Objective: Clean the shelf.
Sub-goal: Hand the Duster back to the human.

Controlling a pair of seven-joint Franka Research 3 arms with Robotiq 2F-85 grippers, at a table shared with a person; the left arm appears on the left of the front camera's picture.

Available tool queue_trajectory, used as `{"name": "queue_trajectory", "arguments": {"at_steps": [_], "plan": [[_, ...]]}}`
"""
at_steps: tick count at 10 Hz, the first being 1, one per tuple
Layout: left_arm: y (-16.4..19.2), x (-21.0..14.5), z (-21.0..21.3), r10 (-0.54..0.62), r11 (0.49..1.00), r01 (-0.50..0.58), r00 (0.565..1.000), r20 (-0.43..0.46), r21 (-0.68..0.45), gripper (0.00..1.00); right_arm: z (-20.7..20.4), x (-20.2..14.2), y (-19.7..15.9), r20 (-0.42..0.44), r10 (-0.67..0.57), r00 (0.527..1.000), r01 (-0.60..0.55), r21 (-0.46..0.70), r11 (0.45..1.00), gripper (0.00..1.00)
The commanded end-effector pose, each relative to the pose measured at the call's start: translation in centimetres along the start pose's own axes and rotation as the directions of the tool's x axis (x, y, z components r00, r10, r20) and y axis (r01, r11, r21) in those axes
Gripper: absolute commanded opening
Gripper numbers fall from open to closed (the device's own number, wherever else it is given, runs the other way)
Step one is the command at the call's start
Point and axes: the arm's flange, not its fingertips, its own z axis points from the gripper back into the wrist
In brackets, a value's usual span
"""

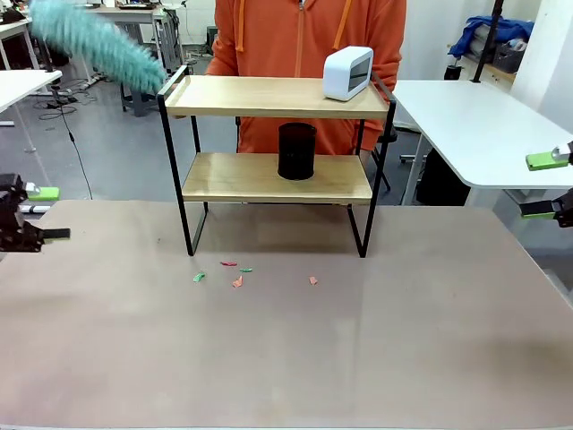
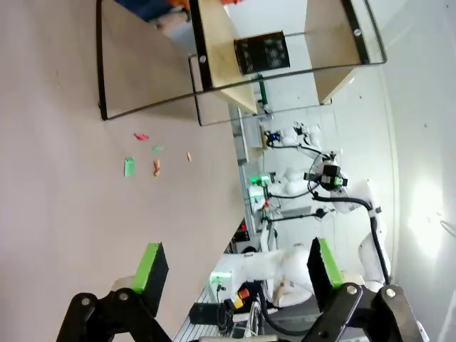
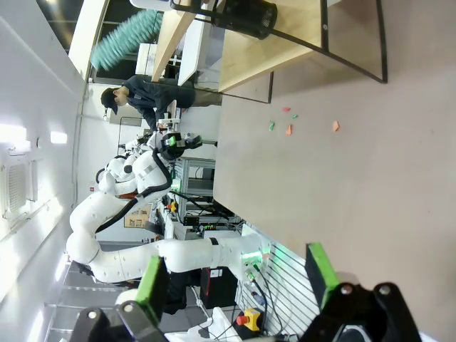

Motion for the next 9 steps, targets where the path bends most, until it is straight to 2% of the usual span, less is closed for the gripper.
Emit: {"name": "queue_trajectory", "arguments": {"at_steps": [1,2,9], "plan": [[0.6,1.1,0.0,0.037,0.989,-0.049,0.995,-0.092,-0.138,1.0,0.1,-0.1,0.1,0.003,0.004,1.0,-0.004,0.003,1.0,1.0],[0.0,0.0,0.0,0.0,1.0,0.0,1.0,0.0,0.0,1.0,0.1,-0.1,0.1,0.003,0.004,1.0,-0.004,0.003,1.0,1.0],[0.0,0.0,0.0,0.0,1.0,0.0,1.0,0.0,0.0,1.0,0.1,-0.1,0.1,0.003,0.004,1.0,-0.004,0.003,1.0,1.0]]}}
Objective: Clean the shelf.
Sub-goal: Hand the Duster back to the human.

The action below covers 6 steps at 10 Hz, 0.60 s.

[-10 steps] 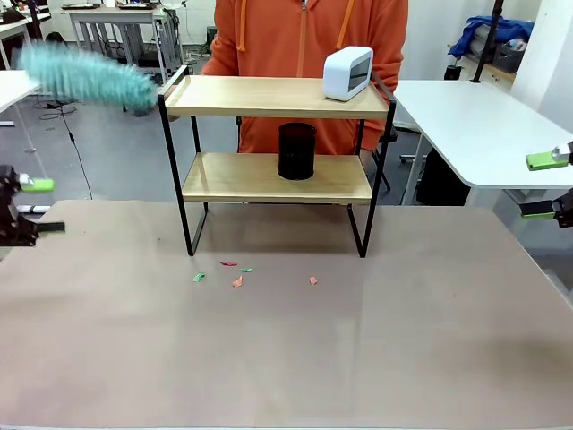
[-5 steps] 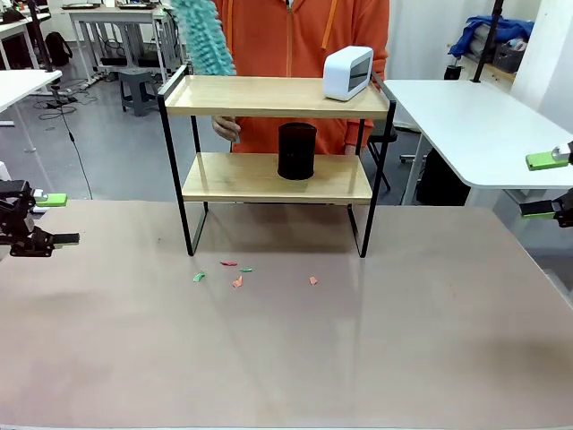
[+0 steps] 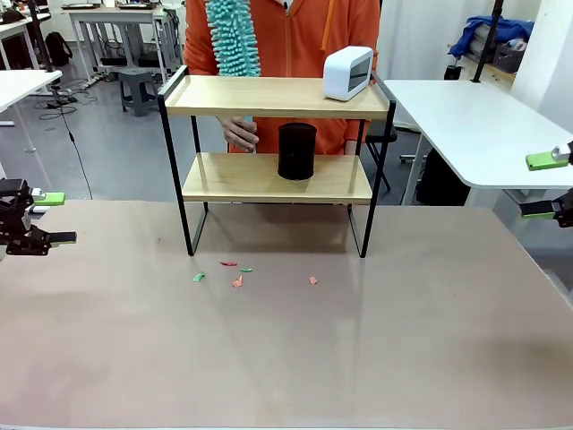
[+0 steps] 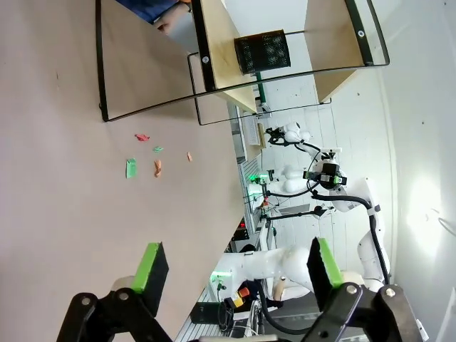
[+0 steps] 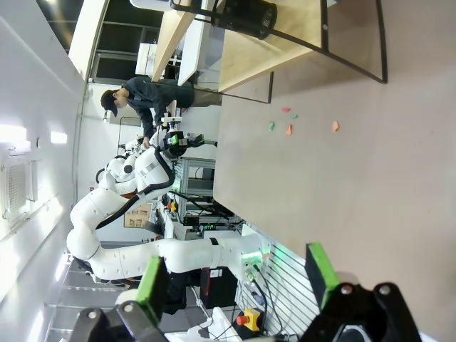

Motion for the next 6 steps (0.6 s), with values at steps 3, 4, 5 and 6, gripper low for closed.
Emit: {"name": "queue_trajectory", "arguments": {"at_steps": [3,4,5,6], "plan": [[-0.35,-0.46,-0.06,0.002,1.0,-0.002,1.0,0.003,0.004,1.0,0.07,-0.06,0.11,0.003,0.004,1.0,-0.004,0.003,1.0,1.0],[-0.35,-0.46,-0.06,0.002,1.0,-0.002,1.0,0.003,0.004,1.0,0.07,-0.06,0.11,0.003,0.004,1.0,-0.004,0.003,1.0,1.0],[-0.35,-0.46,-0.06,0.002,1.0,-0.002,1.0,0.003,0.004,1.0,0.07,-0.06,0.11,0.003,0.004,1.0,-0.004,0.003,1.0,1.0],[-0.35,-0.46,-0.06,0.002,1.0,-0.002,1.0,0.003,0.004,1.0,0.07,-0.06,0.11,0.003,0.004,1.0,-0.004,0.003,1.0,1.0]]}}
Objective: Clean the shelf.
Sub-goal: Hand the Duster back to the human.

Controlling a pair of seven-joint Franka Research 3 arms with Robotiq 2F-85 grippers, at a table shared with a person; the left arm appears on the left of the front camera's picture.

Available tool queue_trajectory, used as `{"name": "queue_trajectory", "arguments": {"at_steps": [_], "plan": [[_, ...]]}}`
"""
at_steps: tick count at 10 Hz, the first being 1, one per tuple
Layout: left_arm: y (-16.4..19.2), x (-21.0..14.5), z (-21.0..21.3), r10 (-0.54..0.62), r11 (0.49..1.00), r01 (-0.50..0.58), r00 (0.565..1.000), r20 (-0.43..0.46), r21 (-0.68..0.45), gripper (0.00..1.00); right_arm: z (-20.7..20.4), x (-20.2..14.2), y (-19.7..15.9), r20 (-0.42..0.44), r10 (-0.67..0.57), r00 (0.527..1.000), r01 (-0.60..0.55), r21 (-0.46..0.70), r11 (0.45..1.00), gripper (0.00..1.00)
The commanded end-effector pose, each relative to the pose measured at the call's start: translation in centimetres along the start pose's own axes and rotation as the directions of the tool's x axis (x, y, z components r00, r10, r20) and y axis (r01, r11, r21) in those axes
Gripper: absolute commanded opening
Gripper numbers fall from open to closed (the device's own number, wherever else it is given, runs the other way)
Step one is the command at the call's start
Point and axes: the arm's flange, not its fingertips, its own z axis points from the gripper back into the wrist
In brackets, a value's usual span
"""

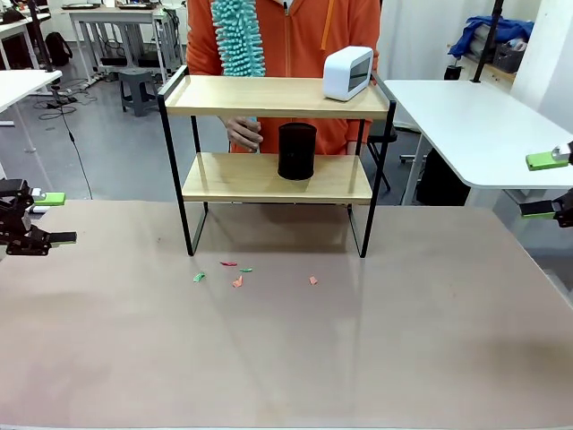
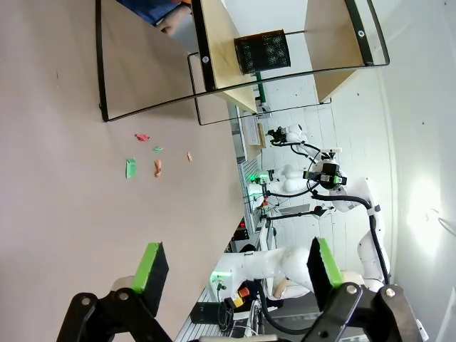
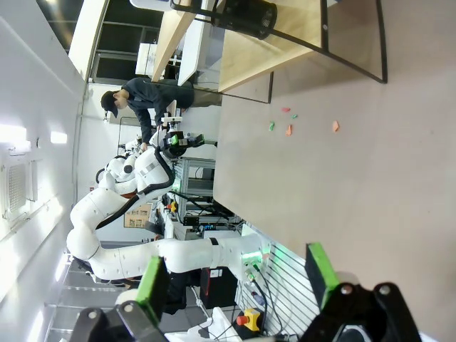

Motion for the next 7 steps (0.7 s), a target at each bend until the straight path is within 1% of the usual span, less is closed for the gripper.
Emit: {"name": "queue_trajectory", "arguments": {"at_steps": [1,7], "plan": [[-0.36,-0.45,-0.05,0.002,1.0,-0.002,1.0,0.003,0.004,1.0,0.07,-0.06,0.11,0.003,0.004,1.0,-0.004,0.003,1.0,1.0],[-0.36,-0.45,-0.05,0.002,1.0,-0.002,1.0,0.003,0.004,1.0,0.07,-0.06,0.11,0.003,0.004,1.0,-0.004,0.003,1.0,1.0]]}}
